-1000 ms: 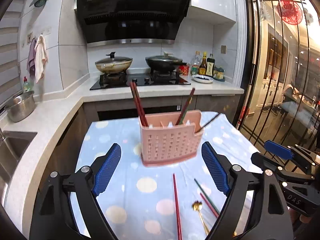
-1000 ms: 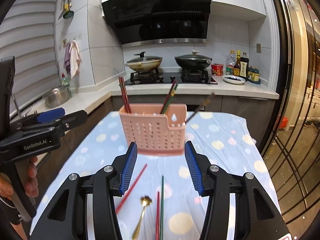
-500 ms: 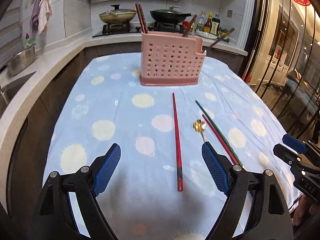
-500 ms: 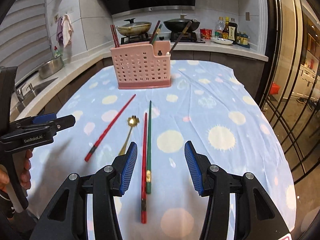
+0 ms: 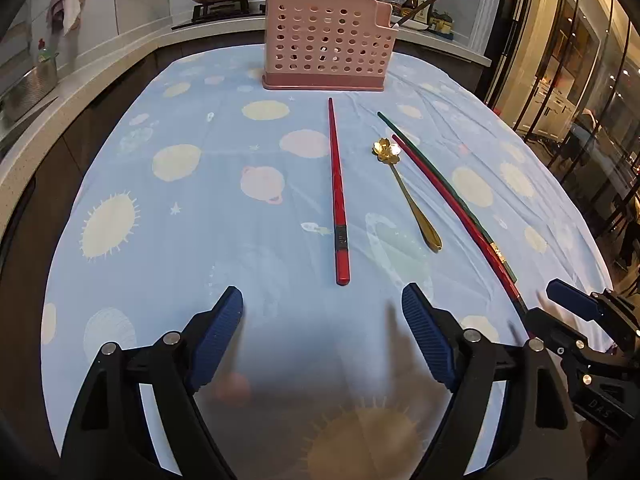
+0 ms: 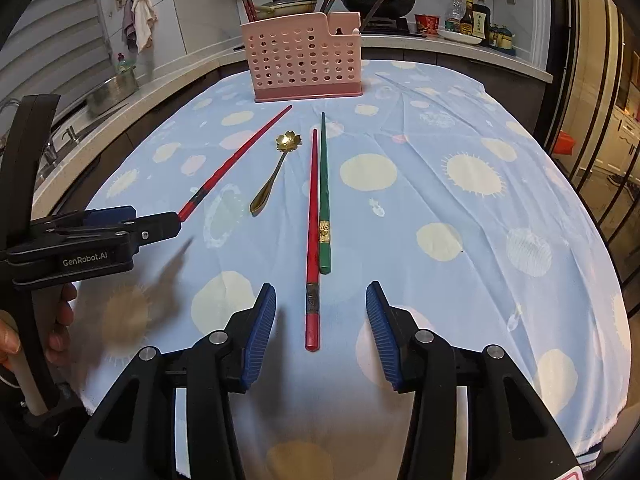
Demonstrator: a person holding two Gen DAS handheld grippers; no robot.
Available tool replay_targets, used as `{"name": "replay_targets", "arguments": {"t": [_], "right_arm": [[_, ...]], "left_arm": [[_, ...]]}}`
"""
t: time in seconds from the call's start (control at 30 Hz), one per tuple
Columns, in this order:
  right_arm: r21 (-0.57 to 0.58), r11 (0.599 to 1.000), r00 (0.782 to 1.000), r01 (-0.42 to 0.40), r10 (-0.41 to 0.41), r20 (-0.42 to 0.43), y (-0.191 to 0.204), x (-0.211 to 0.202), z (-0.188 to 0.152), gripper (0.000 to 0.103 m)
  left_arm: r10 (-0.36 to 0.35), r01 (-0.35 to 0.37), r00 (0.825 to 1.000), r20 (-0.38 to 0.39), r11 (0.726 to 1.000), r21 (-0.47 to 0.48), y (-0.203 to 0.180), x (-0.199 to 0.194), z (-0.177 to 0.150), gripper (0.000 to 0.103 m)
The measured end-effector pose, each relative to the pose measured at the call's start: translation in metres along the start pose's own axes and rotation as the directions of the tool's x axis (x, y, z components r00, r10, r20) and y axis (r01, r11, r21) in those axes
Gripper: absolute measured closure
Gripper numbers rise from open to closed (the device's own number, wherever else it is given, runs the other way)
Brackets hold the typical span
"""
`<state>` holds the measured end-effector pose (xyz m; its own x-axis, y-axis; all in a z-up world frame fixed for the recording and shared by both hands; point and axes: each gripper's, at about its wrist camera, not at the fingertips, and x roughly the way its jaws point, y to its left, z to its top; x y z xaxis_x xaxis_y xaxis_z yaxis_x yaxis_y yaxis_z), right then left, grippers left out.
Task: Organize utensils
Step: 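Grasp a red chopstick with the right tool while the left tool grasps another red chopstick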
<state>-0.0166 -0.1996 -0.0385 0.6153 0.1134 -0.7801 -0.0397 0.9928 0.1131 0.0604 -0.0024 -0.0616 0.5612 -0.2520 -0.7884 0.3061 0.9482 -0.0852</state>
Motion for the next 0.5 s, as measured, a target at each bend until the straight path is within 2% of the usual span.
{"name": "replay_targets", "arguments": {"t": [0.23, 0.4, 0.5], "right_arm": [[0.004, 1.0, 0.999, -0.016, 0.016, -0.028, 0.0, 0.009, -0.003, 0.079], [0.008, 1.0, 0.999, -0.016, 0.016, -0.028, -0.002, 0.013, -0.002, 0.084], [0.007, 1.0, 0.999, -0.019, 0.02, -0.029, -0.002, 0.015, 0.0, 0.095]], "left_arm": [[0.002, -0.002, 1.0, -0.011, 1.0, -0.001, 0.001, 0.003, -0.001, 0.029], [-0.005, 0.005, 1.0, -0.018, 1.0, 0.001, -0.002, 0.006, -0.002, 0.03], [-0.012, 0.012, 1.0, -0.019, 1.0, 0.002, -0.003, 0.007, -0.001, 0.032]]}}
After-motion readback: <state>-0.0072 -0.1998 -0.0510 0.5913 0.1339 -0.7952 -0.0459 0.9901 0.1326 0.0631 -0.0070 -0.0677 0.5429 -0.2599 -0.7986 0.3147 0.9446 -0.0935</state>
